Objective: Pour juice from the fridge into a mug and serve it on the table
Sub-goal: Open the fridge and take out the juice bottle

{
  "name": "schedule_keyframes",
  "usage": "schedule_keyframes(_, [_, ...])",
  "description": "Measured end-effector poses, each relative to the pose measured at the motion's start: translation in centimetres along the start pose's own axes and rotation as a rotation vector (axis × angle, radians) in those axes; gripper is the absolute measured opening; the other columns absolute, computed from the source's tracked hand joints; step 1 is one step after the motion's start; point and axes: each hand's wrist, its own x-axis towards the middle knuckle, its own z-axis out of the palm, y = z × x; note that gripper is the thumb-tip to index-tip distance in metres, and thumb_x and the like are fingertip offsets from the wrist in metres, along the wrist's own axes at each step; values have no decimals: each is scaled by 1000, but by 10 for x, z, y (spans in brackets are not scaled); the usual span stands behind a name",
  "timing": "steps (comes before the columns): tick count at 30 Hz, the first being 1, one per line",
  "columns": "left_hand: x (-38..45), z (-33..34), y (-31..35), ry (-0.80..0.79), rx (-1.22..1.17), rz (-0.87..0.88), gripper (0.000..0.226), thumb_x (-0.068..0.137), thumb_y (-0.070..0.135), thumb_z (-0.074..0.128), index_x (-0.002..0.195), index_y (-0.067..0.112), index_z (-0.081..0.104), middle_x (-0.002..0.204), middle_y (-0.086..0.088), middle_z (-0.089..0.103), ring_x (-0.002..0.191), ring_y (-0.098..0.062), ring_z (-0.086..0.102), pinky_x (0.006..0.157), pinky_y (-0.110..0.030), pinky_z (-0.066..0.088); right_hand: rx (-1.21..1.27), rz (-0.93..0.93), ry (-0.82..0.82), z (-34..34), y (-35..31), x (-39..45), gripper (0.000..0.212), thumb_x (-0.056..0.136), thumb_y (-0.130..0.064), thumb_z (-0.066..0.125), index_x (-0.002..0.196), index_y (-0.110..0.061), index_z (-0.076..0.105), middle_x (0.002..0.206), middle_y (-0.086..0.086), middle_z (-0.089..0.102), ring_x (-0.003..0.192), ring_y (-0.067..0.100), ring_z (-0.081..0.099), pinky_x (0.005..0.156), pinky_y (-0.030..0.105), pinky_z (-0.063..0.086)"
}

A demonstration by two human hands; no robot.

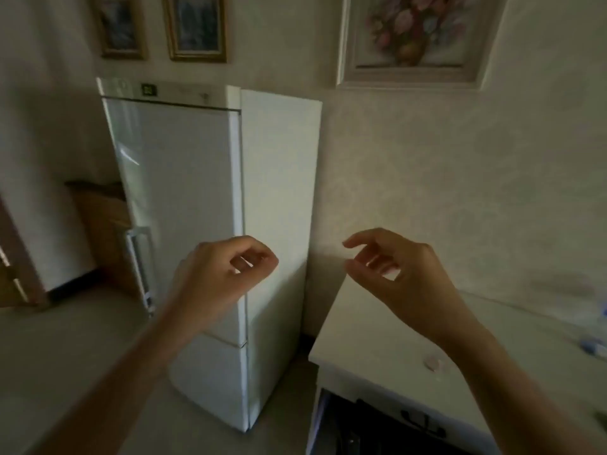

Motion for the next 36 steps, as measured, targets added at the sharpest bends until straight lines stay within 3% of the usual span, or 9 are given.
schedule_keyframes(3, [-11, -42, -45, 55, 19, -38, 38, 66, 64, 53, 83, 34, 70, 76, 15, 73, 75, -2, 68, 74, -37, 57, 74, -21, -30, 48, -32, 28, 27, 78, -48, 54, 102, -37, 59, 79, -18, 65, 77, -1, 65, 69, 16, 54])
schedule_keyframes(7, [-25, -102, -119, 49, 81, -129, 36, 66, 67, 52, 88, 42, 67, 78, 18, 71, 77, -5, 68, 76, -42, 56, 128, -50, -108, 121, -80, 60, 23, 80, -43, 59, 101, -36, 60, 78, -19, 65, 76, 0, 64, 69, 19, 55])
schedule_keyframes(12, [-48, -176, -190, 89, 185, -197, 42, 67, 66, 48, 89, 37, 70, 78, 18, 72, 76, 2, 66, 73, -35, 56, 142, -106, -222, 207, -136, 95, 23, 82, -44, 57, 103, -35, 59, 83, -18, 64, 77, 0, 63, 71, 16, 51])
schedule_keyframes(16, [-55, -223, -242, 105, 211, -229, 32, 74, 62, 55, 90, 38, 69, 76, 23, 69, 78, 5, 64, 67, -26, 55, 168, -141, -300, 266, -174, 125, 23, 85, -37, 60, 107, -30, 61, 87, -13, 66, 78, 1, 63, 73, 18, 51])
schedule_keyframes(19, [-50, -243, -275, 117, 195, -260, 14, 81, 46, 66, 88, 35, 71, 76, 21, 69, 77, 5, 64, 66, -19, 51, 159, -174, -333, 312, -194, 154, 22, 83, -43, 58, 103, -34, 60, 82, -17, 65, 75, -1, 63, 72, 21, 54])
schedule_keyframes(25, [-7, -260, -359, 37, 121, -312, 16, 85, 42, 63, 94, 31, 70, 85, 13, 73, 80, -1, 67, 76, -36, 59, 123, -199, -396, 408, -209, 221, 20, 81, -48, 54, 100, -42, 54, 78, -22, 59, 73, -1, 62, 70, 22, 55])
schedule_keyframes(31, [56, -289, -453, -25, 209, -287, 21, 87, 46, 58, 99, 31, 69, 88, 17, 70, 79, 5, 63, 67, -12, 47, 120, -137, -427, 497, -198, 308, 24, 83, -44, 56, 104, -33, 59, 79, -16, 62, 73, 2, 62, 70, 26, 57])
schedule_keyframes(36, [108, -320, -526, -49, 169, -268, 27, 86, 51, 56, 99, 31, 69, 88, 17, 72, 80, 5, 65, 73, -21, 55, 108, -72, -418, 556, -201, 375, 23, 84, -43, 57, 103, -32, 60, 83, -12, 65, 75, 3, 63, 70, 25, 56])
